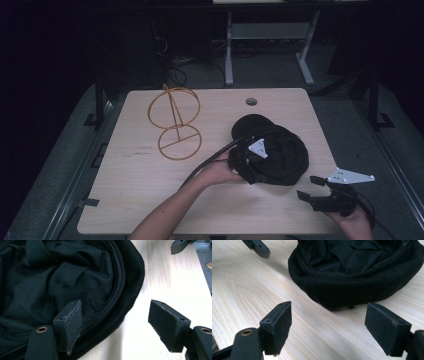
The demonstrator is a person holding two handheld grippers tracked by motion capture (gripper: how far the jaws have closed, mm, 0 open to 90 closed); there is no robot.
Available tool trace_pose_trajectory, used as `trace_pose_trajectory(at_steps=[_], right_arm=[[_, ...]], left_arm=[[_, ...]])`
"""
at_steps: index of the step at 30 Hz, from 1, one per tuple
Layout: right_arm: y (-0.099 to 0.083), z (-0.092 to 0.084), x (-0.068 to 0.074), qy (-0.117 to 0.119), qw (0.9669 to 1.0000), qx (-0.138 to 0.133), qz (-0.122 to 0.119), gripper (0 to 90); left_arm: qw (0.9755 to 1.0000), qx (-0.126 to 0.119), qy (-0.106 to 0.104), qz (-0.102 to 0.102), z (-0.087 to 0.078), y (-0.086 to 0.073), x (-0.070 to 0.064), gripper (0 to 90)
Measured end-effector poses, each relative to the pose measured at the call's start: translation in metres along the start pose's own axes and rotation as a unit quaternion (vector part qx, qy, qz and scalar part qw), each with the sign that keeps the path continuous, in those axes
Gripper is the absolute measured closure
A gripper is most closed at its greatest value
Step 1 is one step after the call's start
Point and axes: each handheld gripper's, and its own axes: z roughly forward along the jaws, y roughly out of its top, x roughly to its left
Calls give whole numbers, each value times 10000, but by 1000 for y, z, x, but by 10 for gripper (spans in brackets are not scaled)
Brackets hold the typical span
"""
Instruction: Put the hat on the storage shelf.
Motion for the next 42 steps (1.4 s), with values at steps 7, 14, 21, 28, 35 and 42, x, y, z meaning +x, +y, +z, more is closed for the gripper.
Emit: trace_pose_trajectory(at_steps=[7, 14, 21, 28, 35, 42], right_arm=[[0, 1, 1, 28, 10000, 11, 6, 213], [0, 2, 1, 40, 10000, 21, -15, 213], [0, 2, 2, 42, 10000, 25, -16, 213], [0, 1, 2, 48, 10000, 23, -28, 213], [0, 1, 2, 39, 10000, 3, -25, 213], [0, 0, 2, 16, 10000, -43, -20, 213]], left_arm=[[9997, 218, -79, 23, 17, 1, 3, 288], [9985, 533, -52, 146, 29, -1, 5, 355], [9966, 774, -2, 301, 38, 0, 6, 409], [9942, 951, 58, 499, 45, 0, 5, 490], [9946, 975, -163, 329, 46, 0, 10, 613], [9933, 1053, -107, 454, 44, 3, 2, 706]])
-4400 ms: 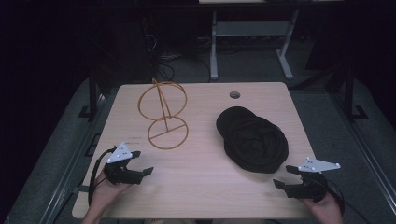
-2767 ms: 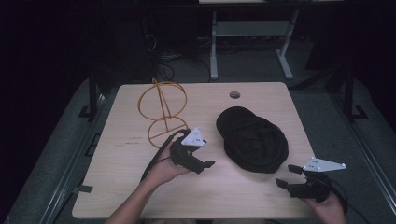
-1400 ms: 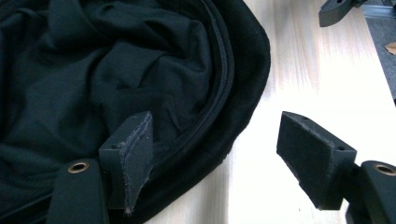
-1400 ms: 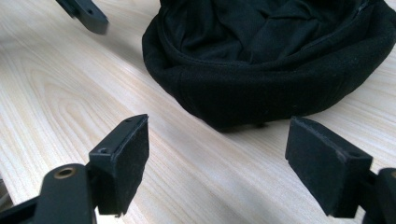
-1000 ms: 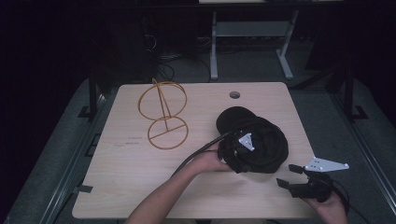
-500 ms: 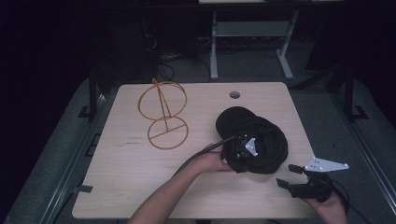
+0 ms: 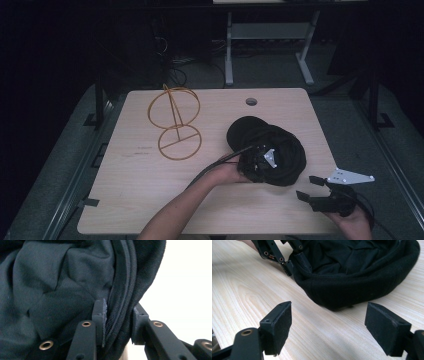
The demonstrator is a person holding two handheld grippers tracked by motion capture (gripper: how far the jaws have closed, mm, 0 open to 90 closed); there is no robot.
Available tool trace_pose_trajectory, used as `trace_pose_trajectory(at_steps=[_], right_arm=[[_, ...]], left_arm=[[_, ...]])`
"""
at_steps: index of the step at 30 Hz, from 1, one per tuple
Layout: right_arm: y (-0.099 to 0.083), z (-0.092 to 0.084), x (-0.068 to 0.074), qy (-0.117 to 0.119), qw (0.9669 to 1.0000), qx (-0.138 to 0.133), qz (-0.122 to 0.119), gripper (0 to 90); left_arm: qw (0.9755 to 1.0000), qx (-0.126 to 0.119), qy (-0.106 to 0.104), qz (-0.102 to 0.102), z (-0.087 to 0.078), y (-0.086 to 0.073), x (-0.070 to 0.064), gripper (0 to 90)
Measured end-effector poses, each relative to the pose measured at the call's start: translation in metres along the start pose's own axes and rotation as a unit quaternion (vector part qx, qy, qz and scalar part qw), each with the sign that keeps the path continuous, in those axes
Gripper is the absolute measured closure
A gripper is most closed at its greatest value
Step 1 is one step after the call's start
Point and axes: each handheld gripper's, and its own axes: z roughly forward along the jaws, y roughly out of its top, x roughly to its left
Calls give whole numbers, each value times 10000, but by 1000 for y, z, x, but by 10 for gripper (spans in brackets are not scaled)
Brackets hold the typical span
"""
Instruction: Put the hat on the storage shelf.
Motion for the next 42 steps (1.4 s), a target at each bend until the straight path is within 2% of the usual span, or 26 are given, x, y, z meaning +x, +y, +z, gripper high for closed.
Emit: trace_pose_trajectory(at_steps=[4, 11, 15, 18, 19, 21, 25, 26, 29, 30, 31, 32, 33, 34, 35, 36, 37, 42], right_arm=[[0, 0, 0, -2, 10000, -8, -1, 213], [0, -1, -1, -38, 10000, -67, 40, 216], [0, -2, -1, -49, 9999, -102, 101, 217], [1, -2, -1, -52, 9998, -150, 110, 217], [2, -2, -1, -53, 9997, -196, 110, 217], [3, -2, 0, -52, 9997, -217, 119, 217], [5, 0, 2, -52, 9996, -266, 86, 215], [5, 0, 2, -52, 9996, -266, 86, 215], [8, 2, 5, 12, 9993, -344, 114, 208], [10, 2, 6, 9, 9992, -385, 115, 204], [14, 3, 9, 37, 9986, -527, 102, 191], [14, 3, 9, 37, 9986, -527, 102, 191], [17, 4, 12, 39, 9980, -627, 95, 183], [19, 4, 13, 74, 9977, -665, 80, 177], [19, 4, 13, 74, 9977, -665, 80, 177], [21, 4, 15, 96, 9974, -708, 57, 176], [25, 6, 20, 118, 9972, -742, -22, 176], [32, 8, 29, 235, 9961, -844, -111, 175]], left_arm=[[10000, -40, 2, 25, -2, 1, -3, 748], [9995, -289, -117, -65, -13, 2, -7, 771], [9975, -630, -253, -216, -28, 1, -8, 775], [9966, -734, -287, -228, -35, 0, -8, 777], [9955, -849, -301, -297, -40, -1, -8, 777], [9952, -880, -300, -312, -43, -1, -8, 777], [9915, -1169, -342, -456, -59, -6, -8, 777], [9915, -1169, -342, -456, -59, -6, -8, 777], [9883, -1372, -381, -553, -70, -9, -8, 777], [9869, -1455, -396, -578, -74, -10, -8, 777], [9836, -1625, -433, -649, -83, -12, -8, 777], [9836, -1625, -433, -649, -83, -12, -8, 776], [9801, -1791, -465, -714, -92, -14, -9, 775], [9779, -1885, -491, -762, -96, -15, -8, 775], [9779, -1885, -491, -762, -96, -15, -8, 774], [9766, -1939, -513, -775, -100, -16, -8, 774], [9735, -2059, -559, -827, -107, -19, -8, 773], [9722, -2102, -509, -901, -117, -23, -7, 774]])
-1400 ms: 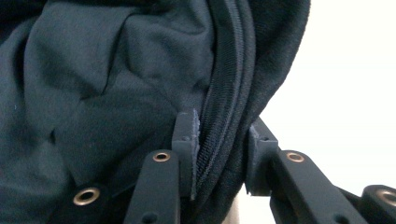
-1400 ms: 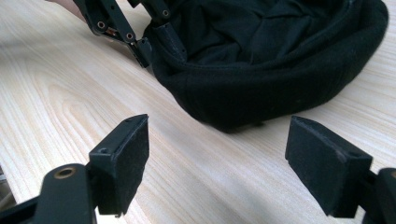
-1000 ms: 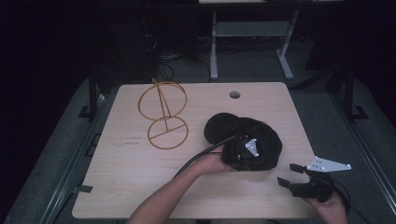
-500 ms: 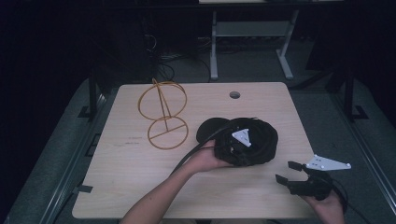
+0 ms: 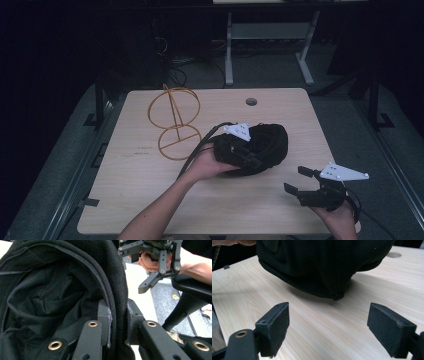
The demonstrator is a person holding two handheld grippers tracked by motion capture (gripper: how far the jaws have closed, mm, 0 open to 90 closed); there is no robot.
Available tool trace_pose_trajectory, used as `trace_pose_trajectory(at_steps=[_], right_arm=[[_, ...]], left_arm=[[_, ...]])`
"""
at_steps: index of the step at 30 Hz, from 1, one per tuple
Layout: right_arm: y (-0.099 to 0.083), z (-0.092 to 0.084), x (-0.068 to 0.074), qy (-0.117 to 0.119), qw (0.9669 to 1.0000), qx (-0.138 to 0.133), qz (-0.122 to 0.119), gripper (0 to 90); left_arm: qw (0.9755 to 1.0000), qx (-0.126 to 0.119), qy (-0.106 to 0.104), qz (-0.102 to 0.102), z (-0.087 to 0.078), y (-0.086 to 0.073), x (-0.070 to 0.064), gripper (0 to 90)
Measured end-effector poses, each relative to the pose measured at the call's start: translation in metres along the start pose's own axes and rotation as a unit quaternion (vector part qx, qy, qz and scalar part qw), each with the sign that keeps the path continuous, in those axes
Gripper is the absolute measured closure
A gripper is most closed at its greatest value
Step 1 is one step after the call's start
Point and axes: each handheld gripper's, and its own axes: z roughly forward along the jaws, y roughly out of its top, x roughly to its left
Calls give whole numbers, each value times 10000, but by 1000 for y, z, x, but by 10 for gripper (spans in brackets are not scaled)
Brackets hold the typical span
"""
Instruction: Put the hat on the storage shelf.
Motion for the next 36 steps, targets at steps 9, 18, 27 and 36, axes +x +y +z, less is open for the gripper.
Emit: trace_pose_trajectory(at_steps=[9, 18, 27, 36], right_arm=[[8, 10, 9, 106, 9998, -181, -30, 157], [17, 13, 11, 81, 9974, -712, 13, 156], [24, 26, 9, 125, 9943, -1060, 72, 179], [25, 38, 5, 343, 9911, -1262, 243, 262]], left_arm=[[9987, -476, -157, -58, -23, 3, -6, 774], [9967, -773, -246, 54, -37, 10, -17, 773], [9954, -886, -329, 142, -46, 13, -22, 772], [9944, -931, -429, 263, -46, 18, -31, 773]])
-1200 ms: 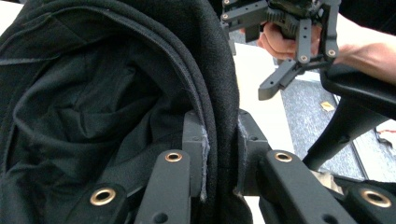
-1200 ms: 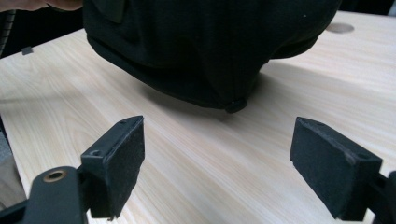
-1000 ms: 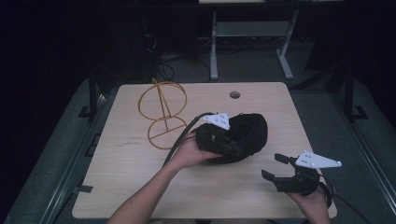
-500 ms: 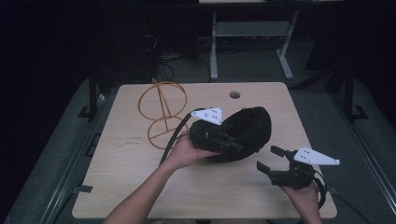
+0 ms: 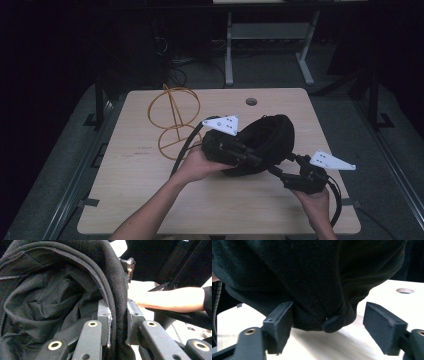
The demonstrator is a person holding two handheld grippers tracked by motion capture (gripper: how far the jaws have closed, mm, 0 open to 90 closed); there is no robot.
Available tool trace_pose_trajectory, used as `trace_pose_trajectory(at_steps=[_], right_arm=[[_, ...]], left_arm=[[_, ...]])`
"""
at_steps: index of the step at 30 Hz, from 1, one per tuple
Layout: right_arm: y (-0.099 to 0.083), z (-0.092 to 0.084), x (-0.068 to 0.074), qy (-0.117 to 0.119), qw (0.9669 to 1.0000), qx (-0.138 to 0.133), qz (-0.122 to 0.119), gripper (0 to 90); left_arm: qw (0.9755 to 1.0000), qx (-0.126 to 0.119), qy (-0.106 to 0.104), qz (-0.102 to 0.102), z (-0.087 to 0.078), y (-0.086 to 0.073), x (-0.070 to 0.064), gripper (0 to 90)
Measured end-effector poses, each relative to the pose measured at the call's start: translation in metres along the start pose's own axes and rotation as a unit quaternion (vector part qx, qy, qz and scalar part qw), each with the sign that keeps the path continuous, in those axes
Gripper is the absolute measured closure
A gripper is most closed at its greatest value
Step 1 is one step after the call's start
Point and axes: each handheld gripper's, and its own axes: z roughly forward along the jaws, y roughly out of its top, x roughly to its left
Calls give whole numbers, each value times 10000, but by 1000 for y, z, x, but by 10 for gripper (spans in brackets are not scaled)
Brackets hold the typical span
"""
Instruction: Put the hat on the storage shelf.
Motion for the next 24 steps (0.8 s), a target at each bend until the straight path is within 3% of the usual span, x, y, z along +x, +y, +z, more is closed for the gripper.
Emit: trace_pose_trajectory(at_steps=[3, 5, 6, 7, 8, 11, 16, 24], right_arm=[[-2, 2, -2, 217, 9997, -114, 71, 407], [-2, 3, -2, 218, 9997, -133, 55, 440], [-2, 3, 0, 273, 9996, -116, -26, 539], [-2, 3, 0, 261, 9995, -136, -70, 582], [-2, 3, 0, 261, 9995, -136, -70, 582], [2, -2, 4, 257, 9994, -130, -214, 694], [10, -8, 6, 174, 9992, -143, -330, 709], [23, -14, 11, 11, 9989, -108, -447, 722]], left_arm=[[10000, -57, -76, 19, 0, 2, -2, 773], [10000, -60, -64, 30, -1, 2, -3, 773], [10000, -73, -66, 8, -2, 1, -2, 772], [10000, -73, -66, 8, -2, 1, -2, 771], [9999, -116, -60, -24, -3, 1, -1, 771], [9995, -257, -92, -159, -7, -2, 3, 766], [9993, -313, -41, -184, -11, -6, 6, 750], [9992, -229, 246, -213, -17, -13, 10, 689]])
